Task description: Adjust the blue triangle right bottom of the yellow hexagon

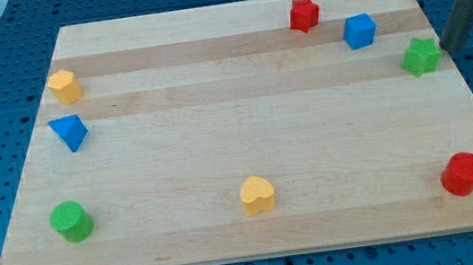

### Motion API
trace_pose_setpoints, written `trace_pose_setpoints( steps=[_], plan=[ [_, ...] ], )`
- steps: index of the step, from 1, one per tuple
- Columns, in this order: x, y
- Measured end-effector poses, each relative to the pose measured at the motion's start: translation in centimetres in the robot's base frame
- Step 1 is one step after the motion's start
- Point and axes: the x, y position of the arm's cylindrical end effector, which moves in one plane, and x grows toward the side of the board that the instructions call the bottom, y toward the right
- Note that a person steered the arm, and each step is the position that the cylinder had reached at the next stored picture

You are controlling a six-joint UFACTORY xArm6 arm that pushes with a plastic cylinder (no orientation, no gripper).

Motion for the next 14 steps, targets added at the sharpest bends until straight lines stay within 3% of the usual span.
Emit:
trace_pose_setpoints(
  steps=[3, 4, 5, 8, 14],
  plan=[
    [6.5, -2.0],
    [-0.1, -1.3],
    [-2.7, -1.3],
    [0.1, -4.7],
    [1.1, -4.7]
  ],
)
